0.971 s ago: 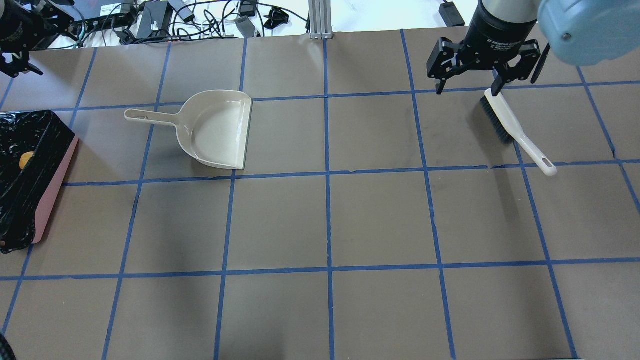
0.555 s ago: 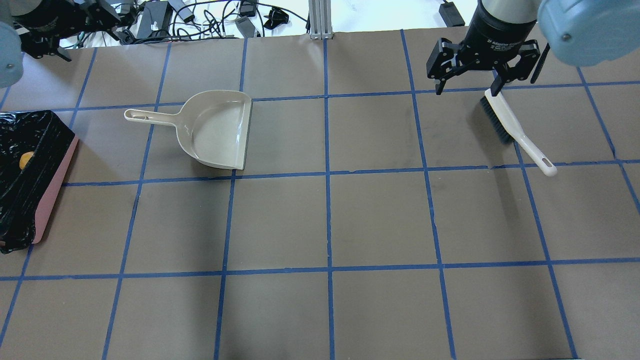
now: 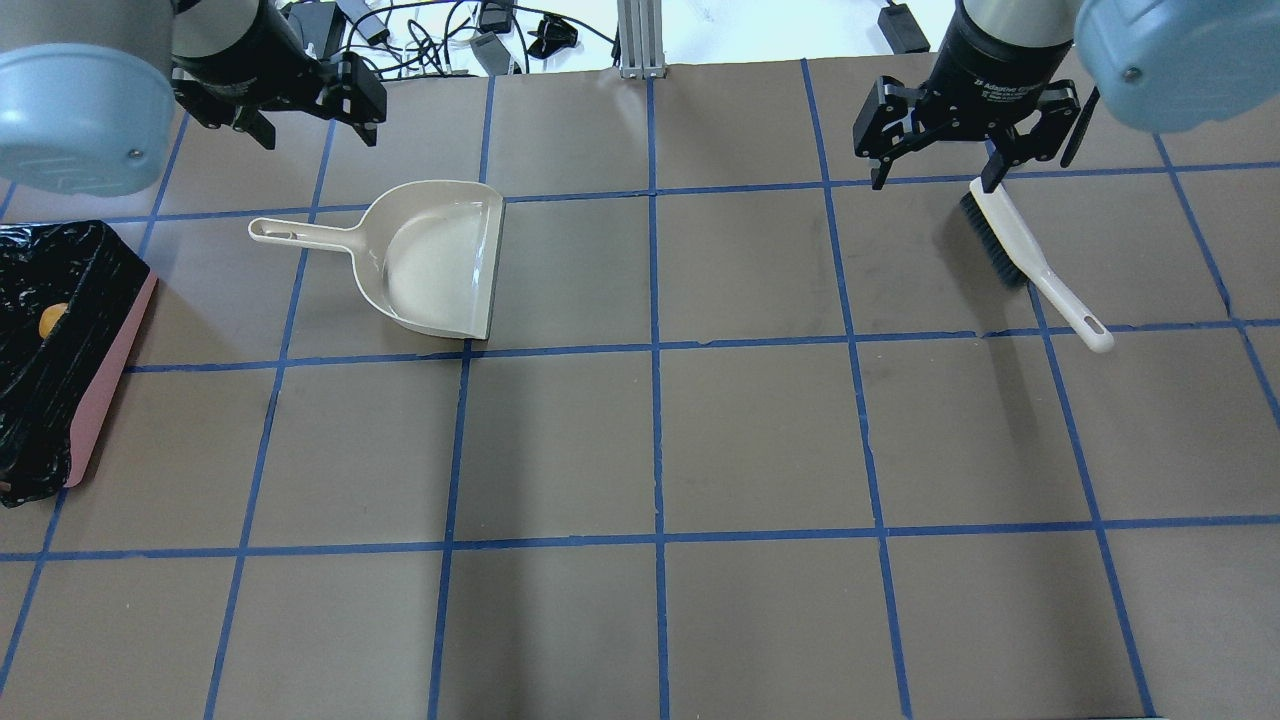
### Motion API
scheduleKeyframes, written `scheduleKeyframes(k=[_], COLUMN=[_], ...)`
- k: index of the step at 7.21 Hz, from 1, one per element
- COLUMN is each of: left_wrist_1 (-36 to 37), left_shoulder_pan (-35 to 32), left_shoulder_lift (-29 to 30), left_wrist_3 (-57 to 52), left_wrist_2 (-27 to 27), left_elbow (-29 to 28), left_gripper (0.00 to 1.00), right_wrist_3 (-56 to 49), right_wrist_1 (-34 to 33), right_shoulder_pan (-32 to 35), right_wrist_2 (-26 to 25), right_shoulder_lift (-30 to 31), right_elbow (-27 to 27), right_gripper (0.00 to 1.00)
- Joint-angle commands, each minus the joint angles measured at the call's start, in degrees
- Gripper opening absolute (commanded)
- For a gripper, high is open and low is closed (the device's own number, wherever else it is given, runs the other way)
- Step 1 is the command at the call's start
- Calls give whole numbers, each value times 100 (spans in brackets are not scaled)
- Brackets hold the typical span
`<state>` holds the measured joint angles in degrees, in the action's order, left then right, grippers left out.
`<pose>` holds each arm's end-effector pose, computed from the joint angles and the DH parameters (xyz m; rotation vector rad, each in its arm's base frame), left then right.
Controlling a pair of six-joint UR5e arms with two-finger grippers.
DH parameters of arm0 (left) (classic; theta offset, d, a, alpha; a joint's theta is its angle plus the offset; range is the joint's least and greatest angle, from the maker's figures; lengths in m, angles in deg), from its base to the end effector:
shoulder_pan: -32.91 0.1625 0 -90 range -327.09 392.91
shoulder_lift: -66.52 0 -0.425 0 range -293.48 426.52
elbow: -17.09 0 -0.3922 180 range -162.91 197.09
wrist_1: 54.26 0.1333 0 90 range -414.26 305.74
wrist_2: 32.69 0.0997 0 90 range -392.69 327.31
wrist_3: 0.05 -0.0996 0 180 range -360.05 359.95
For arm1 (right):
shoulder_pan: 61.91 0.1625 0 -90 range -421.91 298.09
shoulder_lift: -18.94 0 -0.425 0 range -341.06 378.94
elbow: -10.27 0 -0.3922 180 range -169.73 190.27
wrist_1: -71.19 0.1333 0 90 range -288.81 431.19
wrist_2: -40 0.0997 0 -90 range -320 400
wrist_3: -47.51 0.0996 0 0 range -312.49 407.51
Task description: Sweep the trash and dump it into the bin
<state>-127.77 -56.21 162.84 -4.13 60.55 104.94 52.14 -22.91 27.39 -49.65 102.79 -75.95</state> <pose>-0.1191 -0.5585 0.4805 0.0761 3.0579 -0.3261 0.1273 -0.5417 0.4723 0.1456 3.1307 -0.0470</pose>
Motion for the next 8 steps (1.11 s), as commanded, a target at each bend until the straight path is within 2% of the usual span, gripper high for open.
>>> scheduleKeyframes(k=[1,2,3,5,8], left_wrist_1=[-637,-1030,-1304,-1298,-833], left_shoulder_pan=[-325,-369,-404,-396,-326], left_shoulder_lift=[-104,-113,-157,-192,-87], left_wrist_3=[-313,-391,-470,-488,-401], left_wrist_2=[116,-442,-708,-694,-658], left_elbow=[4,4,4,22,22], left_gripper=[95,95,94,94,98], right_wrist_3=[72,107,108,553,468], right_wrist_1=[-3,-3,6,23,23], right_shoulder_pan=[0,0,8,26,26], right_wrist_2=[9,52,79,71,-9], right_shoulder_lift=[9,9,35,35,18], right_elbow=[0,0,0,0,0], right_gripper=[100,100,100,100,100])
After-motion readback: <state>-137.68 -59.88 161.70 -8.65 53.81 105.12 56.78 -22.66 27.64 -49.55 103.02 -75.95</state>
